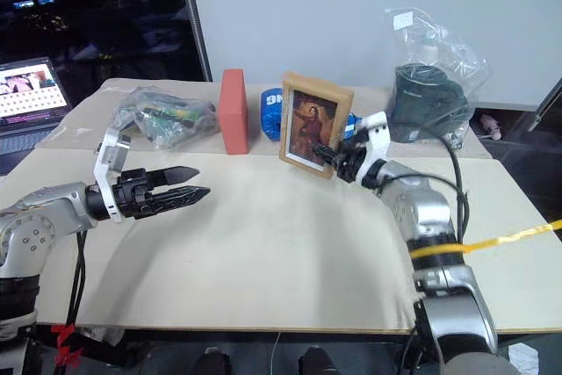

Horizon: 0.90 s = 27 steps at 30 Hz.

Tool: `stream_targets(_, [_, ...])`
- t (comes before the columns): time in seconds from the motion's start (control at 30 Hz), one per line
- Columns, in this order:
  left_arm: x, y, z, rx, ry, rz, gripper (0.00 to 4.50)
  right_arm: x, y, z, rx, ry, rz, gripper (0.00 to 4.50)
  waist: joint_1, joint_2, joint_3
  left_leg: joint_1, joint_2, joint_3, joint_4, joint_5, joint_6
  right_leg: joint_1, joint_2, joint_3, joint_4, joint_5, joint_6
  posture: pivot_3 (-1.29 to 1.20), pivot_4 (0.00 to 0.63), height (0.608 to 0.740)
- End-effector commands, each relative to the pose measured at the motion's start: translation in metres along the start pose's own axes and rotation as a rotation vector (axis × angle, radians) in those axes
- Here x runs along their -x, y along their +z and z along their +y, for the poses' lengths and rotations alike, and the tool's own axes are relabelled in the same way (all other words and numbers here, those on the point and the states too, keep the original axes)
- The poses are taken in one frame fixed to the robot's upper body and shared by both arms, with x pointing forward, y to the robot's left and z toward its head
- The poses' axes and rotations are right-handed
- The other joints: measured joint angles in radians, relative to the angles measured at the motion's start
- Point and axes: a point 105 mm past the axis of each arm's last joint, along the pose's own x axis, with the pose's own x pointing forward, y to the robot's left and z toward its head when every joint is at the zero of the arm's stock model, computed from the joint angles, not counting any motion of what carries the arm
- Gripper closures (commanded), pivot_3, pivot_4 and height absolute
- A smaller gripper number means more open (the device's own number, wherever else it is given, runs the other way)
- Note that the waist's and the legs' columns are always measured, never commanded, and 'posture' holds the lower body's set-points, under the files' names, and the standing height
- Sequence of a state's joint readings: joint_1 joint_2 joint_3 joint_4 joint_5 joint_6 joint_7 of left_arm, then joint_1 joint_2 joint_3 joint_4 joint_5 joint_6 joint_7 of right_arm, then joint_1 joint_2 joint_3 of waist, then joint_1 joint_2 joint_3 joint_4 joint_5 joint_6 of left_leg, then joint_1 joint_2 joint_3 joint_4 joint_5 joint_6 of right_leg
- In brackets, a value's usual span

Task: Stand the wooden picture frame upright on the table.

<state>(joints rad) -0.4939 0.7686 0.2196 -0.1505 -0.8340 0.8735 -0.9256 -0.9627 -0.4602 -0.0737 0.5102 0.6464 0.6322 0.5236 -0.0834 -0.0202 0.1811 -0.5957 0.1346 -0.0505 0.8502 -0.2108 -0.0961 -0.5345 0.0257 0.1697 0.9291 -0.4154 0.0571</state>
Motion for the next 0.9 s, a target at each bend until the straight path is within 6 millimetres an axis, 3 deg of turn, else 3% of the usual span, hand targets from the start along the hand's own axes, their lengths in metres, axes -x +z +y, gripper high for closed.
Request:
stream_targets(0.03, [0.000,0.008,-0.007,-0.051,0.001,-0.034,0.00,0.007,0.027,-0.029,-0.141,-0.142,-0.024,3.24,0.000,0.000,0.000,-0.001,0.000,0.000,0.000,0.000,0.000,-0.002,0.000,0.000,0.000,0.000,0.000,0.00,0.150,0.657])
stream_targets(0.1, [0.001,0.008,-0.006,-0.035,0.010,-0.046,0.00,0.009,0.034,-0.043,-0.005,-0.216,-0.022,3.24,0.002,0.000,0.000,-0.002,0.000,0.000,-0.002,0.000,0.001,-0.003,0.000,0.000,-0.002,0.000,-0.001,0.00,0.150,0.657])
stream_targets(0.17, [0.002,0.007,-0.006,-0.027,0.013,-0.050,0.00,0.010,0.030,-0.050,-0.014,-0.234,-0.004,3.24,0.005,0.000,0.000,-0.002,0.000,0.001,-0.006,0.000,0.001,-0.003,0.000,0.000,-0.005,0.000,-0.001,0.00,0.150,0.657])
stream_targets(0.3, [0.002,0.004,-0.005,-0.025,0.028,-0.042,0.00,0.002,-0.016,-0.045,-0.092,-0.179,0.136,3.24,-0.003,0.000,0.000,-0.002,0.000,0.001,-0.009,0.000,0.001,-0.005,0.000,0.000,-0.004,0.002,-0.005,0.00,0.150,0.657])
stream_targets(0.4, [0.002,0.004,-0.005,-0.025,0.032,-0.045,0.00,0.001,-0.031,-0.042,-0.157,-0.151,0.166,3.24,-0.019,0.000,0.000,-0.001,0.000,0.001,-0.010,0.000,0.001,-0.005,0.000,0.000,-0.004,0.002,-0.005,0.00,0.150,0.657])
stream_targets(0.7, [0.004,0.001,-0.003,-0.044,0.035,-0.026,0.00,0.016,-0.057,-0.003,-0.287,0.035,0.244,3.24,-0.015,0.000,0.000,0.003,0.000,0.000,-0.010,0.000,0.001,0.000,0.000,0.000,-0.004,-0.001,0.000,0.00,0.150,0.657])
stream_targets(0.9, [-0.004,-0.014,0.007,-0.068,0.060,0.049,0.00,0.024,-0.072,0.017,-0.160,0.081,0.292,3.24,-0.017,0.001,0.000,0.004,0.000,0.000,-0.012,0.000,0.001,0.001,0.000,0.000,-0.005,-0.001,0.000,0.00,0.150,0.657])
